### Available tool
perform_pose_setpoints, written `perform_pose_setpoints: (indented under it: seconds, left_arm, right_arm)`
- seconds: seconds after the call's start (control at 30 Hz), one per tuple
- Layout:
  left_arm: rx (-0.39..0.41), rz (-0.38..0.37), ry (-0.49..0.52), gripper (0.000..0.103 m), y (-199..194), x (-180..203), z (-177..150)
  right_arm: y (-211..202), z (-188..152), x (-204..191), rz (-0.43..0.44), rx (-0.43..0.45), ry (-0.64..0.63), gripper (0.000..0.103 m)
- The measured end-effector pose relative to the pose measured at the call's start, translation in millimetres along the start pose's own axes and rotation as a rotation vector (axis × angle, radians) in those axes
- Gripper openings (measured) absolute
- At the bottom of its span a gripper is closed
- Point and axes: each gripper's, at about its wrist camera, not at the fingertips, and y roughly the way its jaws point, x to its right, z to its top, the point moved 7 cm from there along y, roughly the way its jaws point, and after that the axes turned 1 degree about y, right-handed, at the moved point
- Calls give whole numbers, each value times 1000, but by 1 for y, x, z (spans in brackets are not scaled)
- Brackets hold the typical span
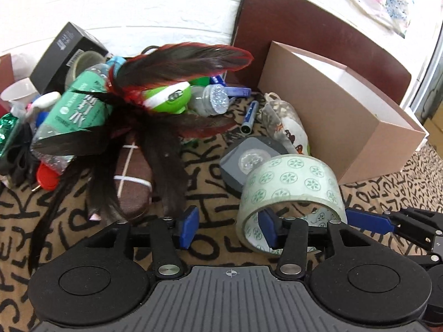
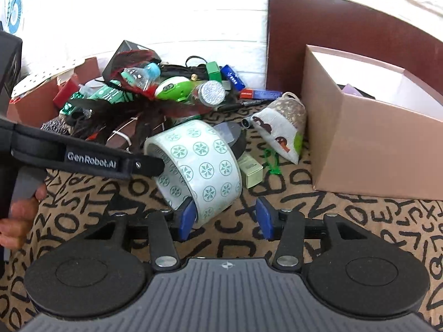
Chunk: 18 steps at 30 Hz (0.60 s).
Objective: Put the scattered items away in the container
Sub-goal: 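Grasp the clear tape roll with the left tool while the right tool grips it too, then lift the tape roll with both tools and carry it over the box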
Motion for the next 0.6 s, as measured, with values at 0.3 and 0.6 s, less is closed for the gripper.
perform_pose_setpoints:
  seconds: [0.3, 0.6]
  left_arm:
    - [-29, -32, 55, 43, 15, 22, 3]
    - [-56, -25, 49, 42, 21, 23, 0]
  right_arm:
    - [10, 4, 6, -22, 8, 54, 26]
    - [9, 5, 6, -32, 12, 62, 25]
